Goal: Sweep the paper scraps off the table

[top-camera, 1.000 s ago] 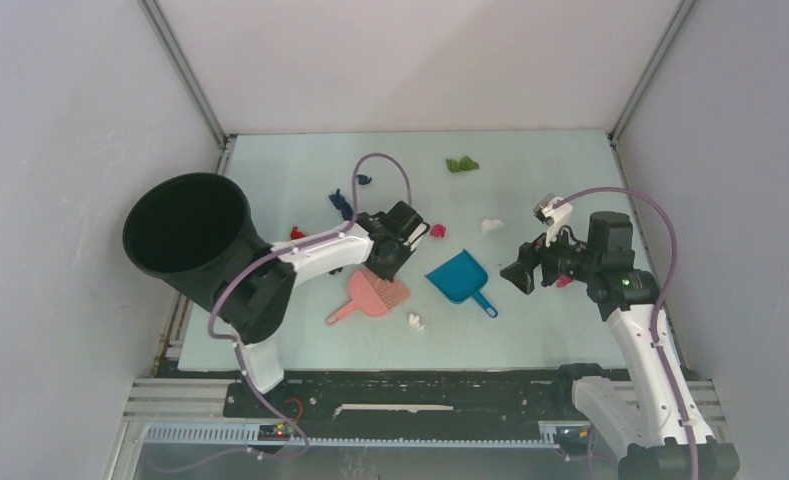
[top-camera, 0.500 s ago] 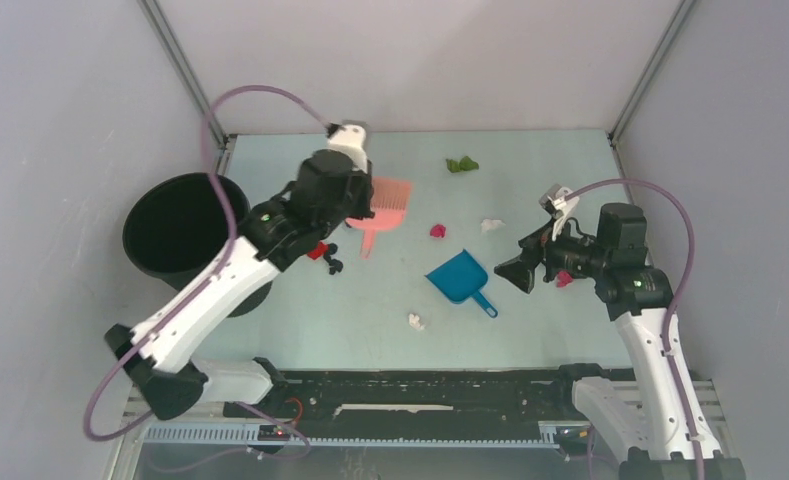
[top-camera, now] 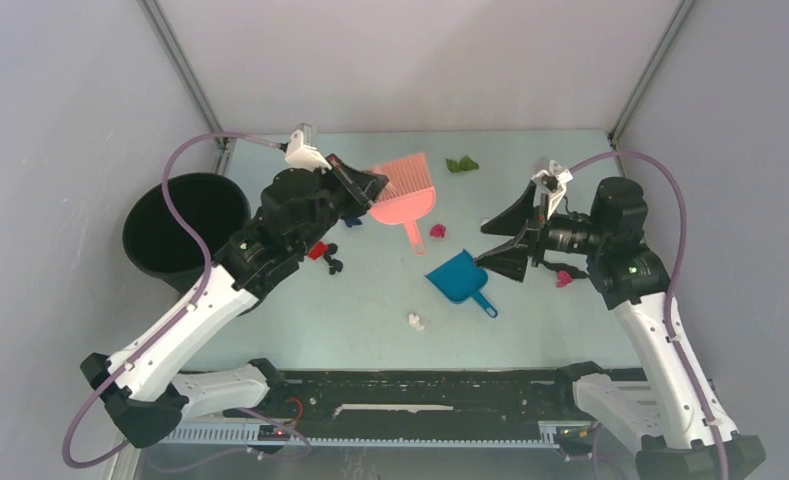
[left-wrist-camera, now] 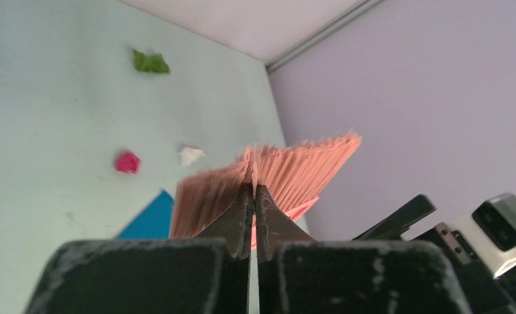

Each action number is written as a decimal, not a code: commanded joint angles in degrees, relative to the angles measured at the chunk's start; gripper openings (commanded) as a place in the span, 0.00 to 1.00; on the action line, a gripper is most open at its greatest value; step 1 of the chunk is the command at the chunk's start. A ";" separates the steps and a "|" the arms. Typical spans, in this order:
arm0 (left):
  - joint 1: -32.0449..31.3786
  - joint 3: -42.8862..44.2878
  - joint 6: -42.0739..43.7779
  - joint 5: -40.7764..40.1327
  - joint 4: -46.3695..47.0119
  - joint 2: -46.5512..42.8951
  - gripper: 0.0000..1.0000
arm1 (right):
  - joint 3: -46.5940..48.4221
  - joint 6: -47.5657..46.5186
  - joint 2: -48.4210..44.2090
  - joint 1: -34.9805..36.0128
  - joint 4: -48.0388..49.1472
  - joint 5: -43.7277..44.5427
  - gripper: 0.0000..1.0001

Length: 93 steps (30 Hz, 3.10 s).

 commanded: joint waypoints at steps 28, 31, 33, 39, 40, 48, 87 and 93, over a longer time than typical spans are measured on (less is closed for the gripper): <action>0.62 -6.81 -21.63 17.18 25.44 3.90 0.00 | -2.25 1.41 4.96 8.03 4.51 1.82 0.47; 0.70 -7.12 -20.68 16.40 25.35 4.03 0.00 | -2.27 0.79 4.41 7.96 3.82 0.20 0.30; 0.86 -7.38 -20.43 16.63 25.35 4.23 0.00 | -2.23 -0.20 3.95 7.97 2.67 0.23 0.29; 2.74 -2.64 -4.28 21.95 16.59 7.02 0.40 | -1.82 -8.86 2.98 5.45 -7.38 1.09 0.00; 2.98 -1.06 1.24 21.74 10.65 7.36 0.53 | -0.60 -13.15 3.39 4.80 -12.28 1.64 0.00; 0.90 2.97 40.16 26.10 -9.71 5.52 0.88 | 5.47 -45.31 7.54 5.02 -45.80 15.12 0.00; 2.14 -22.63 13.84 61.66 43.02 7.27 0.00 | 20.38 -49.72 23.78 1.25 -59.63 -1.01 0.44; 4.72 -33.27 -24.60 56.79 97.42 15.98 0.00 | 12.05 -28.66 21.33 -13.63 -39.19 -23.00 0.99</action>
